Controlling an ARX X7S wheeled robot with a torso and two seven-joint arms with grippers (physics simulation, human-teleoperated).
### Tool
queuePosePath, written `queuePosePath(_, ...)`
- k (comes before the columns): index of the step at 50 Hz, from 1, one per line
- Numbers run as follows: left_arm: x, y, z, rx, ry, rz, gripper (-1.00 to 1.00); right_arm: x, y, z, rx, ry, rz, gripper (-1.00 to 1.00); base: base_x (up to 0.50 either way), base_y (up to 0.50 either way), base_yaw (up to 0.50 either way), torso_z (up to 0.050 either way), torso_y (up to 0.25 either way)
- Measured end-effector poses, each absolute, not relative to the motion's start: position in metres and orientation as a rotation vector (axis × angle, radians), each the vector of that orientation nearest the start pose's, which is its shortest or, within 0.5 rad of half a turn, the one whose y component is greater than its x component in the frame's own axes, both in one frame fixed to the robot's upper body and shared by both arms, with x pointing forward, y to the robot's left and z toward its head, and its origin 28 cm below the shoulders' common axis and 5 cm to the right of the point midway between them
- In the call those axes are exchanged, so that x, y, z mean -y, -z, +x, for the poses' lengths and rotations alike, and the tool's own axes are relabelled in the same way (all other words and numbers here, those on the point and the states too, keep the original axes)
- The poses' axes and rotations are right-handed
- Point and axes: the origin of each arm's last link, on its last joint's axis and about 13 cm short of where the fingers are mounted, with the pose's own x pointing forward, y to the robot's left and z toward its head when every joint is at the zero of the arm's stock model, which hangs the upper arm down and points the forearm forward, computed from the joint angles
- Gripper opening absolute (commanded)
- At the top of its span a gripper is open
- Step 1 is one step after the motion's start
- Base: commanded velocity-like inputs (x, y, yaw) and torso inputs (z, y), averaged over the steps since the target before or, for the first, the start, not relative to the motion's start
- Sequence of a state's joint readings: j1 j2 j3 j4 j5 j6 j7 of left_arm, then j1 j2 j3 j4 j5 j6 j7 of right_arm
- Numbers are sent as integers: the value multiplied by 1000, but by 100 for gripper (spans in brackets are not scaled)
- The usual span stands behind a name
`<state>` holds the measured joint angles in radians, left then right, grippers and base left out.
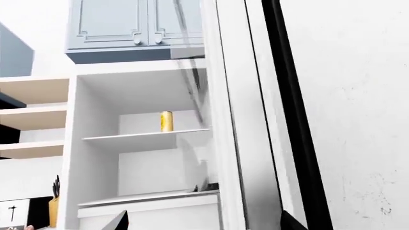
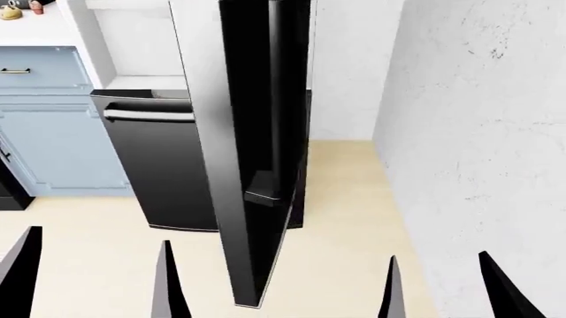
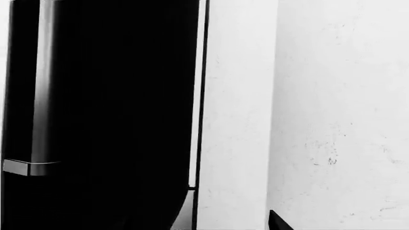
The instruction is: Close the fridge door
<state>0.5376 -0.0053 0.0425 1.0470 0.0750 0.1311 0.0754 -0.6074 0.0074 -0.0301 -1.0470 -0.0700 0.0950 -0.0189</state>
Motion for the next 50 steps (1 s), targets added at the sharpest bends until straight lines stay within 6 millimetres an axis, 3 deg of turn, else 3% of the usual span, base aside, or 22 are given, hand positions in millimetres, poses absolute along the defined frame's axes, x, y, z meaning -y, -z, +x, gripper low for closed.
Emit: queuePosePath(50,-200,-161,83,632,97,70,100,95,-140,79,337,-18,-54,100,-18,-400,0,0,0)
